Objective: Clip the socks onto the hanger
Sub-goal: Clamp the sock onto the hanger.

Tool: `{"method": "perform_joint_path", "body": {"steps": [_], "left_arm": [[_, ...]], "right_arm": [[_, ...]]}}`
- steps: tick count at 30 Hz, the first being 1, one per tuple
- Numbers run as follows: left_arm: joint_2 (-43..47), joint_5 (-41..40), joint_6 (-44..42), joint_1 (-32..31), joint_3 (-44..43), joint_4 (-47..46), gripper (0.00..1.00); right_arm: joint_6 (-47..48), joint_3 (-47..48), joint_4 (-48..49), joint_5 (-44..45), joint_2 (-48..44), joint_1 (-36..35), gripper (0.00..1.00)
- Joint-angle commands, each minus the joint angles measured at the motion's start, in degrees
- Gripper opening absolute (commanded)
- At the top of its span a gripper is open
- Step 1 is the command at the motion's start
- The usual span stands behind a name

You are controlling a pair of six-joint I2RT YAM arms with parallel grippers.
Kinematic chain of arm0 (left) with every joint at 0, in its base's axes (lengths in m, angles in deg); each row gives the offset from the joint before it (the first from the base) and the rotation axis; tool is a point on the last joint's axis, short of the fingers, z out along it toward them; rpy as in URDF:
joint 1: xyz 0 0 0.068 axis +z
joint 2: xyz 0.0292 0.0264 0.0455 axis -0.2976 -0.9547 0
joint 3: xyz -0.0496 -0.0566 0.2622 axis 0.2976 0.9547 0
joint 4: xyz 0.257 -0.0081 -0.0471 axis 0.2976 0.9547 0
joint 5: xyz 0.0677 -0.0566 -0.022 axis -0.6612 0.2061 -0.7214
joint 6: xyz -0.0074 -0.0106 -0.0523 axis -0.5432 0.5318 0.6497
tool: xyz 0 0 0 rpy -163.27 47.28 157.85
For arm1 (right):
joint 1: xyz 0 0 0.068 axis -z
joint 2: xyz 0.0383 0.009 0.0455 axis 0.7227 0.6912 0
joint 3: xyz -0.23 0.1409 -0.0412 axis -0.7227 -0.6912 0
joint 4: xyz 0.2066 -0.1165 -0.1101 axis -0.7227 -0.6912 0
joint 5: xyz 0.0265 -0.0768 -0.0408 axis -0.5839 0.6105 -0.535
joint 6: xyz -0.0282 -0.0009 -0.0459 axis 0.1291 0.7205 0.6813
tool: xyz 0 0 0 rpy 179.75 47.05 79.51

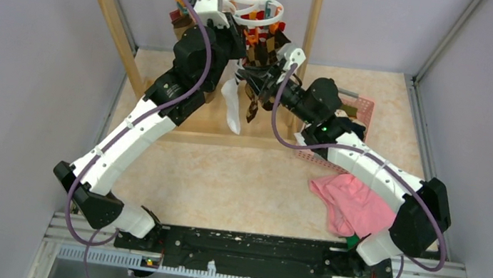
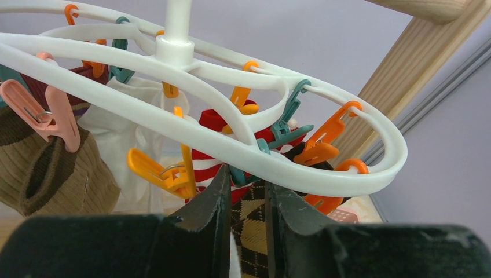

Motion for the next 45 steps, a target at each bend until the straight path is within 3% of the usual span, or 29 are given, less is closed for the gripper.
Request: {"method": "perform_joint_path", "body": {"steps": [1, 17, 45], "left_arm": [[2.35, 0.15, -0.75, 0.27, 0.02, -2.73, 0.2], [2.7, 0.26, -0.57, 0.32, 0.5, -2.55, 0.19], [3.62, 0.44, -1.19, 0.31, 1.3, -2.56, 0.19]], "right_arm": [[0.77, 3.72, 1.75, 1.66, -0.03, 1.15, 0.0], [1.26, 6.19, 1.39, 4.88, 0.55, 1.54, 0.0], [-2.22, 10.14, 2.45, 2.88, 2.58, 2.48, 0.0]]}}
